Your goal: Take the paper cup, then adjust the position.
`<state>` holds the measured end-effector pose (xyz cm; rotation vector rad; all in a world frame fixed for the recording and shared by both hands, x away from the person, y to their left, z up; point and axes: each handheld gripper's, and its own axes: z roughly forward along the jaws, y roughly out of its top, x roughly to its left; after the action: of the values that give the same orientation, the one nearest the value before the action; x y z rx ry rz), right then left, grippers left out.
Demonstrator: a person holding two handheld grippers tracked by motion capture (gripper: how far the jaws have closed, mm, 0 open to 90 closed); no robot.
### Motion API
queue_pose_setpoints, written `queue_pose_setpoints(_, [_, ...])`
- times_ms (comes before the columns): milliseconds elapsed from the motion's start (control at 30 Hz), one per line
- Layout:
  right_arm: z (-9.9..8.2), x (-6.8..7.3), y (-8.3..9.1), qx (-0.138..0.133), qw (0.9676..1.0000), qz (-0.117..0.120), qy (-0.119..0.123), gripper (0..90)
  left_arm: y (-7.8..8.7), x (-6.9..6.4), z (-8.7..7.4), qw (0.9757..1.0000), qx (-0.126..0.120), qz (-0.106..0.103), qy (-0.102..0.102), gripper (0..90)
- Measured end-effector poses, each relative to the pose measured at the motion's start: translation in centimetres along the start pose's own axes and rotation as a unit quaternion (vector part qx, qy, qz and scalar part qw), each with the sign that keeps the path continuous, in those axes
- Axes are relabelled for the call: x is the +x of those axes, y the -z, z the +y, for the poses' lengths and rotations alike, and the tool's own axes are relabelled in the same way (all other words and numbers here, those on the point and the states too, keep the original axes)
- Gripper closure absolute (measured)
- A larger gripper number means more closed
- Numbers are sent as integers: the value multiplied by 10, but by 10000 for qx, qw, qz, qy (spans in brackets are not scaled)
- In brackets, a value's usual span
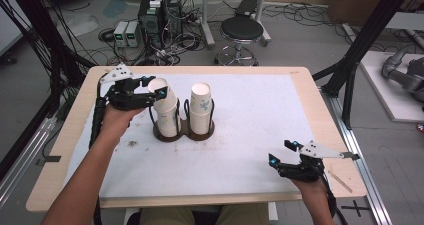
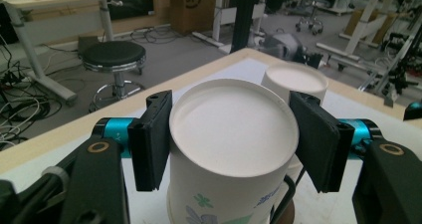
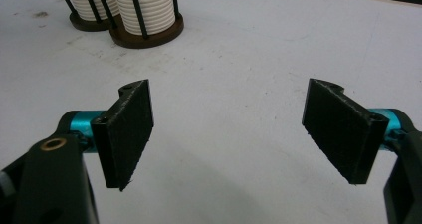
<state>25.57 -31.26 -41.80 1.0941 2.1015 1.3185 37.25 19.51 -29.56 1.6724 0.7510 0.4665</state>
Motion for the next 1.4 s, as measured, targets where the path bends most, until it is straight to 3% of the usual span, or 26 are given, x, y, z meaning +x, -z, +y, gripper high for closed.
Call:
queue_pose_setpoints(267, [0,-1,-1,-26,10000,-31,-17,209,19,0,15,9998,-202,-21,76,368])
queue_pose_setpoints(333, [1,-1,-1,-25,10000,-38,-48,209,25,1,15,9996,-253,-71,142,368])
queue_pose_setpoints(633, [6,0,-11,18,10000,11,13,209,45,1,14,9993,-343,-124,100,368])
queue_pose_setpoints(867, [5,0,-9,-22,10000,-7,-13,209,50,-3,11,9989,-399,-238,87,368])
queue_pose_setpoints(1400, [6,6,-7,-34,9998,207,46,209,52,-38,-5,9963,-282,-799,-131,368])
